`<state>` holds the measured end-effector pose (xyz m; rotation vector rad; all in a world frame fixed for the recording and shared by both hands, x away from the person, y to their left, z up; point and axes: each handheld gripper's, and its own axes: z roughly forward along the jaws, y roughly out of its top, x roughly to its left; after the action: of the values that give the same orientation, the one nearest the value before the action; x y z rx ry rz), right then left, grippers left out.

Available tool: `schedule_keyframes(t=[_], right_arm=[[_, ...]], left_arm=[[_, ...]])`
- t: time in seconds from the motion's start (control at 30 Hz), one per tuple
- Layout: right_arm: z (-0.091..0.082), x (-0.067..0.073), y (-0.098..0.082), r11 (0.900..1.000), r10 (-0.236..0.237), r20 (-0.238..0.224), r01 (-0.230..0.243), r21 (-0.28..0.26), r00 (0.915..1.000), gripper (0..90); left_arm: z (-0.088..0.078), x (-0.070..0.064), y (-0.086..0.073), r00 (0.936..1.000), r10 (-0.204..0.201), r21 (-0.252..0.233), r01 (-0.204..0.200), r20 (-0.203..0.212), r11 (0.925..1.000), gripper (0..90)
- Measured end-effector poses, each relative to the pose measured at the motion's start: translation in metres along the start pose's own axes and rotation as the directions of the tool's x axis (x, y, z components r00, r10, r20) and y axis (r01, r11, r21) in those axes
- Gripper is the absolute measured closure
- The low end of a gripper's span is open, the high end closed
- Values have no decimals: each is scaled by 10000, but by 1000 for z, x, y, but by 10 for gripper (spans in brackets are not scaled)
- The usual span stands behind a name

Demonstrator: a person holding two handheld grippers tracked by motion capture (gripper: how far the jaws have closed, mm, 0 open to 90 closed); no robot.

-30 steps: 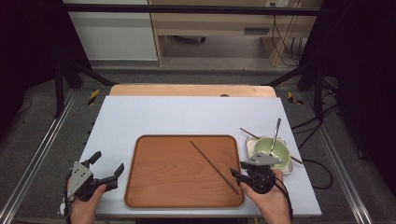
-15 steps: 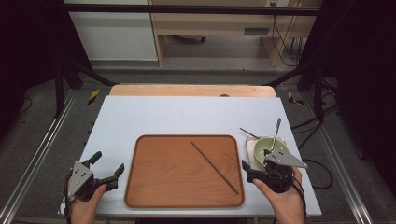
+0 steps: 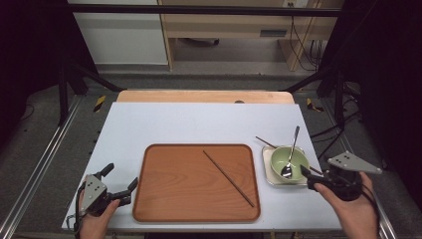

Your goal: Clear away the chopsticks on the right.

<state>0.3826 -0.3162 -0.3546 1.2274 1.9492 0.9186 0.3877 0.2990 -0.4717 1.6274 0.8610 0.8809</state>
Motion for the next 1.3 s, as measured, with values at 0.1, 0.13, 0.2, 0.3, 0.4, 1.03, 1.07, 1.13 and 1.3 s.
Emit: schedule_keyframes(t=[0.1,0.13,0.2,0.3,0.4,1.03,1.07,1.13,1.3], right_arm=[[-1,-21,-4,9961,-477,103,468,746,9988,348],[1,-27,-6,9944,-553,4,550,901,9985,362],[6,-38,-9,9866,-857,-161,871,1380,9962,433],[20,-48,-16,9676,-1111,-282,1146,2252,9934,521],[40,-52,-22,9428,-1418,-676,1555,2949,9876,580],[102,-61,-50,8543,-1779,-1398,2235,4694,9741,655],[103,-62,-50,8531,-1793,-1392,2244,4711,9739,659],[106,-62,-51,8507,-1816,-1399,2269,4742,9734,672],[110,-62,-51,8430,-1840,-1544,2367,4830,9707,737]], left_arm=[[-3,0,3,9999,114,-197,-113,52,9997,60],[-4,0,3,9999,116,-231,-115,41,9997,61],[-4,0,4,9999,121,-253,-121,-9,9996,62],[-3,1,3,10000,83,-187,-83,-19,9998,62],[-2,0,3,9999,160,-125,-160,13,9998,62],[-2,-2,4,9995,310,-76,-309,34,9995,63],[-2,-2,4,9995,316,-76,-315,36,9995,63],[-2,-2,4,9994,336,-81,-336,34,9994,63],[-2,-2,4,9995,328,-76,-328,24,9994,63]])
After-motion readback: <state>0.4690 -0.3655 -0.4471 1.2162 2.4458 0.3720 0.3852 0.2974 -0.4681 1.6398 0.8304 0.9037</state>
